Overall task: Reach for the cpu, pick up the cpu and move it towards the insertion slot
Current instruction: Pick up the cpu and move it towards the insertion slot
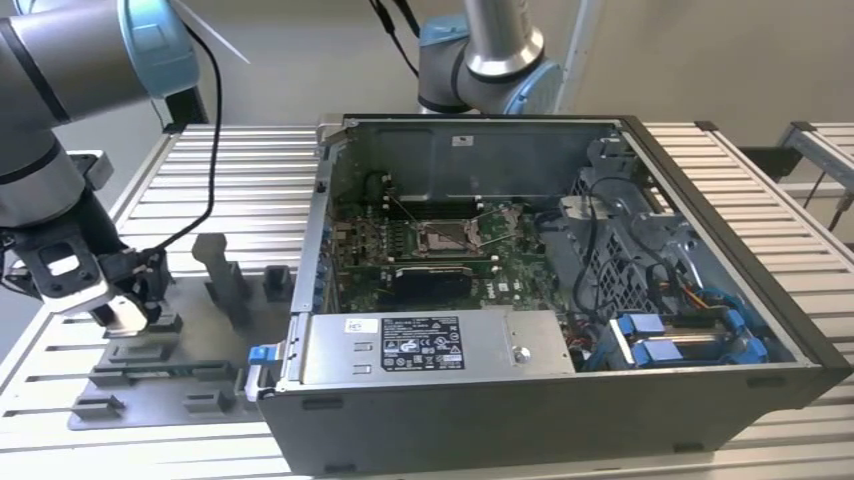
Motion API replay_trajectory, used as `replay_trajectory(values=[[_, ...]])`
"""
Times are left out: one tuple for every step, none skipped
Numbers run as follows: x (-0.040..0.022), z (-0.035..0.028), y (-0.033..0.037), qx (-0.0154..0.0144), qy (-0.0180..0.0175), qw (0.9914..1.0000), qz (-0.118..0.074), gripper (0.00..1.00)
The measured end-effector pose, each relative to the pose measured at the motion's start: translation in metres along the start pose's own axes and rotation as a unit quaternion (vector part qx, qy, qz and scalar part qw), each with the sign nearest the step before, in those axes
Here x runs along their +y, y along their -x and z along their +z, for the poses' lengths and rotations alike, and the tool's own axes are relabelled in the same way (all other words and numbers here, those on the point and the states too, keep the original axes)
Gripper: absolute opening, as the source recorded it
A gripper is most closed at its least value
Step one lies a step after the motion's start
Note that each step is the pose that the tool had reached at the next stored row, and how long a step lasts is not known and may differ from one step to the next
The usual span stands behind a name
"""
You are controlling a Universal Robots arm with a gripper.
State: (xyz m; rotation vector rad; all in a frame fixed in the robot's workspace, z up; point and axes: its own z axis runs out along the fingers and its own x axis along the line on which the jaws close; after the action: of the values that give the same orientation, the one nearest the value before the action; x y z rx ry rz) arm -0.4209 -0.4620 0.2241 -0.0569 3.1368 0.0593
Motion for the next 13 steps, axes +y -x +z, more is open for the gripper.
replay_trajectory(values=[[0.0,-0.0015,0.0,0.0,0.0,1.0,0.0,0.0],[0.0001,-0.0029,0.0,0.0,0.0,1.0,0.0,0.0],[0.0002,-0.0044,0.0,0.0,0.0,1.0,0.0,0.0],[0.0002,-0.0057,0.0,0.0,0.0,1.0,0.0,0.0],[0.0002,-0.0069,0.0,0.0,0.0,1.0,0.0,0.0],[0.0003,-0.0084,0.0,0.0,0.0,1.0,0.0,0.0],[0.0004,-0.0099,0.0,0.0,0.0,1.0,0.0,0.0],[0.0004,-0.0114,0.0,0.0,0.0,1.0,0.0,0.0],[0.0005,-0.0129,0.0001,0.0,0.0,1.0,0.0,0.0],[0.0005,-0.0145,0.0001,0.0,0.0,1.0,0.0,0.0],[0.0006,-0.0159,0.0,0.0,0.0,1.0,0.0,0.0],[0.0006,-0.0176,0.0,0.0,0.0,1.0,0.0,0.0],[0.0007,-0.0195,0.0,0.0,0.0,1.0,0.0,0.0]])
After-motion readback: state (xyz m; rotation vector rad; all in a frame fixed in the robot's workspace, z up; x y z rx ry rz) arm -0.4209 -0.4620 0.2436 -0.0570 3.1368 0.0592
